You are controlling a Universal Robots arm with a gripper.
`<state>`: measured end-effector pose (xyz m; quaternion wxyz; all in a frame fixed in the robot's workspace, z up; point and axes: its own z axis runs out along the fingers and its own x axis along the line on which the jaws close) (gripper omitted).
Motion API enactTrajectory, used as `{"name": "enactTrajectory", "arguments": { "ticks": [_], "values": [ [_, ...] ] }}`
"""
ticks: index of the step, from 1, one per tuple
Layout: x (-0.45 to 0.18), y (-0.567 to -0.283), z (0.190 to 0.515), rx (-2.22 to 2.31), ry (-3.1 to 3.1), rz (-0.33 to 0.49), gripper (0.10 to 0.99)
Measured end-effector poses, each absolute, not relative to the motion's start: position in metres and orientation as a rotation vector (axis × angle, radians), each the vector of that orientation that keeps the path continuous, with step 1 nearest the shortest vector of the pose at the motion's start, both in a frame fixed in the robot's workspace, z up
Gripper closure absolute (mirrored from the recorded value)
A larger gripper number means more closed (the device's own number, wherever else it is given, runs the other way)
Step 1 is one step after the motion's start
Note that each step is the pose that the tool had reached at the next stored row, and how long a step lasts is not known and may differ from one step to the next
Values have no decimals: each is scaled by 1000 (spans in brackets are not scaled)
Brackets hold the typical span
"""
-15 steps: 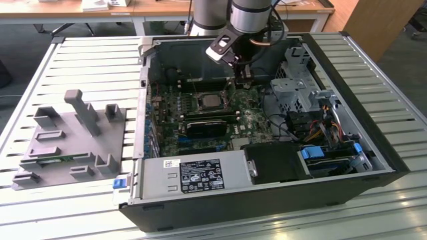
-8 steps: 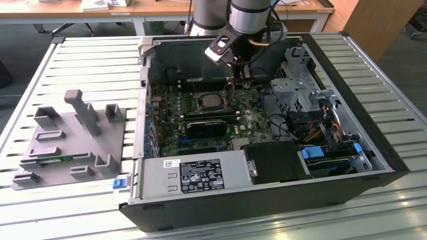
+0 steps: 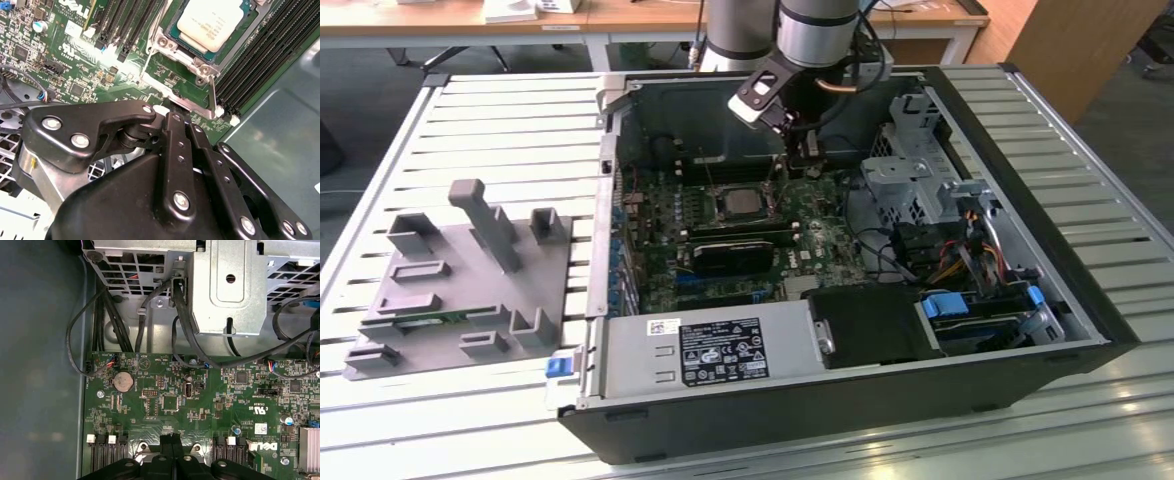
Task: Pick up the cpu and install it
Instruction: 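Close the cpu cover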
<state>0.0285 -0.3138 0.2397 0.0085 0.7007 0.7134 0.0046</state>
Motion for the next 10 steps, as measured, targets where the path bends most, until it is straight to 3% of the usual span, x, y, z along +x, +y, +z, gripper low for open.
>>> {"name": "enactTrajectory", "arguments": {
  "ticks": [10],
  "values": [
    [22,-315,239,2190,2230,13,980]
  ]
}}
